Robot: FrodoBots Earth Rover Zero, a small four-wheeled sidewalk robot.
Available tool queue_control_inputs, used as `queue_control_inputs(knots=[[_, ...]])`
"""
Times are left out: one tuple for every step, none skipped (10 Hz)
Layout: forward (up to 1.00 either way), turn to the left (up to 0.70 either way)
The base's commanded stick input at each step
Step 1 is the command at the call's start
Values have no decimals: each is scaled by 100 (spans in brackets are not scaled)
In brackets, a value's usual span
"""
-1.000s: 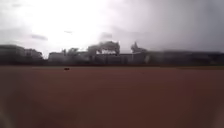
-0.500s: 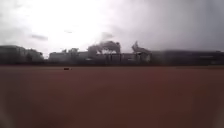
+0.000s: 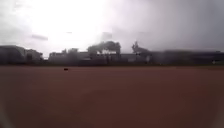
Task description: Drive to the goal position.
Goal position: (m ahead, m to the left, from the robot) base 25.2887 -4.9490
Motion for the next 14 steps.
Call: queue_control_inputs(knots=[[50,0],[50,0],[50,0],[50,0],[50,0],[50,0],[50,0],[50,0],[50,0],[50,0],[50,0],[50,0],[50,0],[50,0]])
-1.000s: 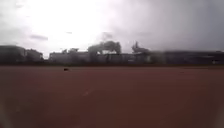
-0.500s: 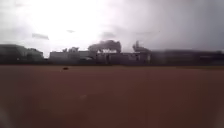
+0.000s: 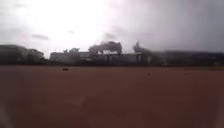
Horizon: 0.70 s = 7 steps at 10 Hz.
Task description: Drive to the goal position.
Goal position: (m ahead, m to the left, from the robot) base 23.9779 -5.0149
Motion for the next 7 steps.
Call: queue_control_inputs(knots=[[50,0],[50,0],[50,0],[50,0],[50,0],[50,0],[50,0]])
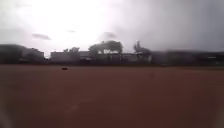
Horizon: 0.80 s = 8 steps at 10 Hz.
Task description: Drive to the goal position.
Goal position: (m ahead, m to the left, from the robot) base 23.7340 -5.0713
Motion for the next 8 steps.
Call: queue_control_inputs(knots=[[50,0],[50,0],[50,0],[50,0],[50,0],[50,0],[50,0],[50,0]])
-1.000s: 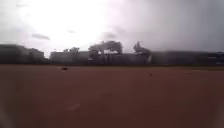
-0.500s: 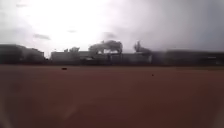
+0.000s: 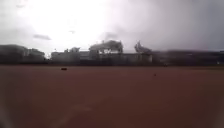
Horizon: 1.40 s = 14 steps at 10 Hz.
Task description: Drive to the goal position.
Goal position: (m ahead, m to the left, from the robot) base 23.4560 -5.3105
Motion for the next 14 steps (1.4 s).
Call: queue_control_inputs(knots=[[50,0],[50,0],[50,0],[50,0],[50,0],[50,0],[50,0],[50,0],[50,0],[50,0],[50,0],[50,0],[50,0],[50,0]])
